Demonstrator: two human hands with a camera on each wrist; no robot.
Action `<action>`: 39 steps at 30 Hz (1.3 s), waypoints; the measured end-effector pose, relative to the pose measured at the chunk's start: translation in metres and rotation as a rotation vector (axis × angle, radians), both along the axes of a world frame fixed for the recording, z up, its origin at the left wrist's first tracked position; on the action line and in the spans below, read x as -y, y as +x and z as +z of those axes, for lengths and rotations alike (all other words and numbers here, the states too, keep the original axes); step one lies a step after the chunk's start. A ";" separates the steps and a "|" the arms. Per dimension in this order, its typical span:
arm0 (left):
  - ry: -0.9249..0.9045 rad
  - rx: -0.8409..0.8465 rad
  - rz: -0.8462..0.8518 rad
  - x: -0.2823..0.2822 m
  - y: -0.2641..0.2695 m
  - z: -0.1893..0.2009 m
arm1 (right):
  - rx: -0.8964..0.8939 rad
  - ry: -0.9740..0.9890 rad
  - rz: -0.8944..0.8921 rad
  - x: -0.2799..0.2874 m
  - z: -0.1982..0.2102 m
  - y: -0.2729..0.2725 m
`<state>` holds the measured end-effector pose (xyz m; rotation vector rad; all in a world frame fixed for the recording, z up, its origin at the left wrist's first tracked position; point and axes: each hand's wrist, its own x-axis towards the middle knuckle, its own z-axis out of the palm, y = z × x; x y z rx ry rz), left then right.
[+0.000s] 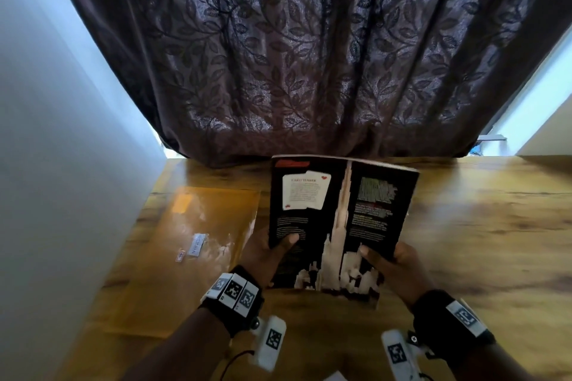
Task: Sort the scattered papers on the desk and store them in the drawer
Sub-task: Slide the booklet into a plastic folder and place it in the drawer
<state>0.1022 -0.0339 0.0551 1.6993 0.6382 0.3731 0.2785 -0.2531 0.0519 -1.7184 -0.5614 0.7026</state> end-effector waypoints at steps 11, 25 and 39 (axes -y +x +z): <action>0.477 -0.614 0.258 -0.063 -0.038 -0.036 | -0.056 -0.112 -0.220 0.006 -0.032 -0.005; 0.500 -1.062 0.027 -0.057 -0.041 -0.049 | -0.153 -0.057 -0.300 0.027 -0.035 -0.012; 0.413 -0.745 0.001 -0.026 -0.020 -0.016 | 0.057 -0.169 -0.242 -0.028 -0.017 -0.022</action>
